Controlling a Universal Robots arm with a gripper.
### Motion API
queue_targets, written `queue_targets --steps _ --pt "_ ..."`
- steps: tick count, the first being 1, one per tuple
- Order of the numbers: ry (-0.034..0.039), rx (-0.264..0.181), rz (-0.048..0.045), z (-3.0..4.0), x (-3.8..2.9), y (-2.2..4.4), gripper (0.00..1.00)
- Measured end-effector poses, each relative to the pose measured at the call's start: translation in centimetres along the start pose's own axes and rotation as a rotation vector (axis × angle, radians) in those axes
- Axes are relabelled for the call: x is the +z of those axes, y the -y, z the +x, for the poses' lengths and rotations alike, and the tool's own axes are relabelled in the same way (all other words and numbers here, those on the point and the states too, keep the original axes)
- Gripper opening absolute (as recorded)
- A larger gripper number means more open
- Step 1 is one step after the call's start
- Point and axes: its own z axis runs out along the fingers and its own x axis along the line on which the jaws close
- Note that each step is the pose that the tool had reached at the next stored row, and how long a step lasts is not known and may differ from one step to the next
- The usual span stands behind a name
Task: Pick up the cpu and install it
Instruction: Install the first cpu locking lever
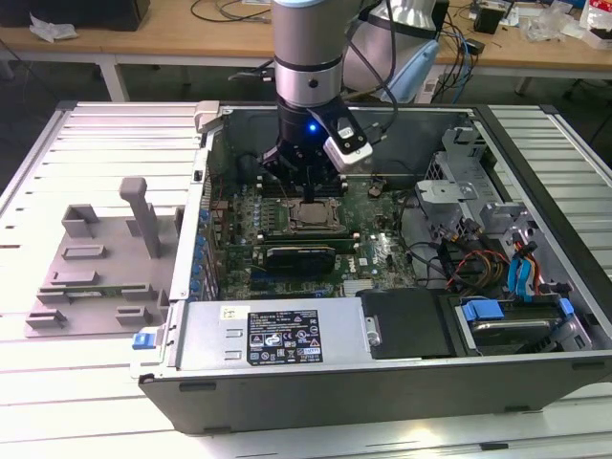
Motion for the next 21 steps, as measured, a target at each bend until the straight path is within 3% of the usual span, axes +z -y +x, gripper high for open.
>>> queue_targets --steps 4,9,19,20,21 --pt "0.0002 0.000 -0.0001 -0.06 -0.98 0.00 0.11" --pt "0.0000 0.000 0.0001 0.10 -1.02 -0.01 0.11" --pt "0.0000 0.000 0.0000 1.70 -1.11 -0.11 0.11" --pt "0.0001 0.000 -0.0020 1.72 -1.12 -0.10 0.11" --pt "0.0012 0.001 -0.0198 1.72 -1.11 -0.10 0.11"
